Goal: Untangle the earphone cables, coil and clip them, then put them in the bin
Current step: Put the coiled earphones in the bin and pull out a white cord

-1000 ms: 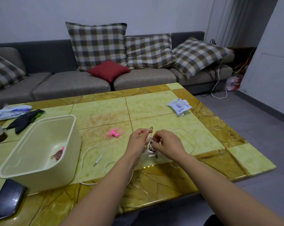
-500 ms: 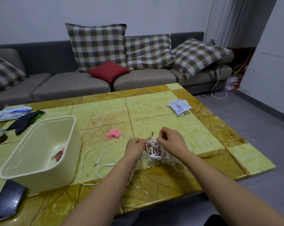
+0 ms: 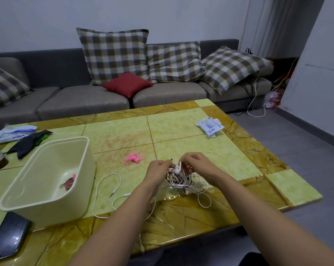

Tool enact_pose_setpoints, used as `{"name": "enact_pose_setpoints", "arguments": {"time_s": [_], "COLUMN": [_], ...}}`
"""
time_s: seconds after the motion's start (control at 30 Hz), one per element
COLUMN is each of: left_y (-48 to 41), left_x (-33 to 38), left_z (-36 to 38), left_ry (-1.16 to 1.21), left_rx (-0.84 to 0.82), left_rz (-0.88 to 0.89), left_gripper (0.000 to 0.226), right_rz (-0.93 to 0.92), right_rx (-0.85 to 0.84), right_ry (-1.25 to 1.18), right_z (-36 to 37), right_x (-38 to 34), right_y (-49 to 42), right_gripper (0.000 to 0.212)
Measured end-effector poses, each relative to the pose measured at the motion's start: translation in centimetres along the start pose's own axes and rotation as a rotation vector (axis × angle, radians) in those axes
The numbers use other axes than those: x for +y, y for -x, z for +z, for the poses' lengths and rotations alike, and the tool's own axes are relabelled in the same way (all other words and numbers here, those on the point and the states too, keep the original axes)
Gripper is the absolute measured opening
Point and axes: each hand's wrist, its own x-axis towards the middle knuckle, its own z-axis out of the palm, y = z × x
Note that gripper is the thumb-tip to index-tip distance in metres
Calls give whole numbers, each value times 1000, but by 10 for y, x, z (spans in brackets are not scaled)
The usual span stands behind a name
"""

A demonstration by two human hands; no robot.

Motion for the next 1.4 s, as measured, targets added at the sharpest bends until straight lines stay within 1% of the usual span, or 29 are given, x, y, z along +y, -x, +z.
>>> {"name": "enact_pose_setpoints", "arguments": {"time_s": [0.1,0.17,0.27,0.33,0.37,0.5,0.6,0.63,0.73,0.77,0.83,0.93,1.0,1.07,1.1,1.13,1.2,1.3,1.37,1.4], "left_y": [-2,-4,-3,-1,1,5,8,7,-1,-4,-8,-6,-5,-3,-3,-3,-3,-6,-7,-8], "left_x": [-8,-14,-15,-12,-10,-7,-5,-5,-8,-10,-15,-19,-17,-15,-14,-14,-14,-13,-11,-10], "left_z": [-2,-1,-2,-3,-4,-6,-8,-9,-13,-14,-15,-10,-5,-3,-3,-4,-7,-10,-9,-8], "left_ry": [-128,-159,-129,-81,-59,23,46,44,69,61,-23,-129,-110,-38,-19,-15,-9,43,43,24], "left_rx": [-7,23,60,57,45,5,17,34,143,169,170,146,129,114,116,122,141,199,225,220], "left_rz": [38,38,60,67,64,25,19,30,59,61,57,76,87,86,95,109,136,154,160,157], "left_gripper": [11,14,15,12,14,18,19,19,11,10,11,13,14,15,15,15,15,15,15,16], "right_rz": [37,60,18,-15,-25,-88,-62,-46,-21,-12,-10,-133,-171,-128,-100,-70,-41,-107,-102,-78], "right_rx": [-47,-24,84,66,55,104,146,185,387,405,358,289,133,7,5,39,156,303,333,322], "right_ry": [66,151,404,571,606,636,683,682,608,599,597,497,493,595,635,661,723,791,755,753], "right_z": [5,11,18,19,20,23,26,26,17,13,9,13,19,25,28,30,30,24,19,16], "right_x": [11,18,29,33,33,33,34,33,30,31,33,32,32,37,38,38,35,30,30,31], "right_y": [2,0,-7,-10,-10,-10,-10,-10,-10,-9,-10,-10,-13,-17,-18,-19,-21,-23,-23,-22], "right_gripper": [30,31,22,17,15,12,24,22,12,12,13,9,20,24,22,20,22,30,33,35]}}
